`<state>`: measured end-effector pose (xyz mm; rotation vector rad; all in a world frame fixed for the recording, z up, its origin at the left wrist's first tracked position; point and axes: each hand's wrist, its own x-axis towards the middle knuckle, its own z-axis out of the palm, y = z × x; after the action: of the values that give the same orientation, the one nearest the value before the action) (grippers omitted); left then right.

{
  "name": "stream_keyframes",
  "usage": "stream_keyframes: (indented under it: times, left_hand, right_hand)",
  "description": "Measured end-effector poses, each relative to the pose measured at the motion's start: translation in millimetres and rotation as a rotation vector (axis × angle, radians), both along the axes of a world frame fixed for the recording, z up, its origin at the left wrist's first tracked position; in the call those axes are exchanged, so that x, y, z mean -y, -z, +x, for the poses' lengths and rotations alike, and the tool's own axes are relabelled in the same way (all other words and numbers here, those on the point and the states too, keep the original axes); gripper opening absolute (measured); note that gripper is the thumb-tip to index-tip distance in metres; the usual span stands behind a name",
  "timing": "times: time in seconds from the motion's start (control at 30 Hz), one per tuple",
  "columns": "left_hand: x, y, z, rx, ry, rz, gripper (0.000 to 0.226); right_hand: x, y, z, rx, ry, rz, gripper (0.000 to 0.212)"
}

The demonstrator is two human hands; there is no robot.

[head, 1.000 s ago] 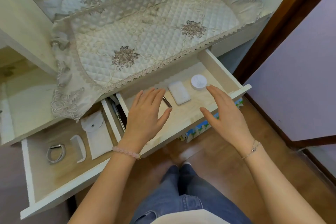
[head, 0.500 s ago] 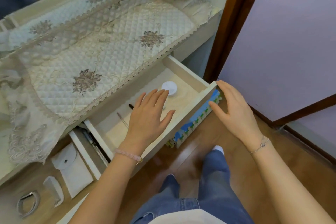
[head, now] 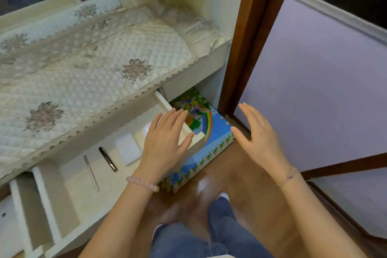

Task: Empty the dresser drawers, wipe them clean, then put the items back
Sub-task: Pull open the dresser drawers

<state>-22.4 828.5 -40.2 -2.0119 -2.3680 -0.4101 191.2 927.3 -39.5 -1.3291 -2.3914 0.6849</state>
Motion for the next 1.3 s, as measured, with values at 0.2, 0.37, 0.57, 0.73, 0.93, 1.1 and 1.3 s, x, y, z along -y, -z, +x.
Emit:
stream_keyframes:
  times: [0.2, 0.37, 0.57, 0.73, 0.93, 1.1, 1.3]
  left_hand:
    - [-37.4, 4.0, 17.4, 0.012, -0.083, -0.040, 0.057]
    - [-63.6, 10.4, 15.0, 0.014, -0.136, -0.048, 0.057]
    - [-98.0, 23.6, -1.1, 0.038, -0.193, -0.068, 0.057]
    - [-128.2, 35.0, -27.5, 0.070, -0.251, -0.065, 0.057]
    - [-150.1, 48.0, -55.1, 0.096, -0.328, -0.078, 0.056]
    - [-161.1, 56.3, -70.9, 0.102, -0.372, -0.093, 0.056]
    - [-175.3, 74.9, -86.0, 0.106, -0.412, -0.125, 0.056]
  right_hand:
    - [-51.8, 7.3, 9.8, 0.013, -0.077, -0.023, 0.061]
    - [-88.8, 15.3, -2.1, 0.021, -0.137, -0.029, 0.062]
    - [-134.3, 23.3, -32.5, 0.027, -0.211, -0.008, 0.060]
    - [-170.3, 29.1, -68.7, 0.075, -0.300, -0.024, 0.060]
    - [-202.2, 43.0, -113.0, 0.057, -0.385, -0.054, 0.060]
    - [-219.2, 57.8, -136.9, 0.052, -0.473, -0.053, 0.060]
    - [-239.7, 82.0, -150.1, 0.027, -0.490, -0.173, 0.060]
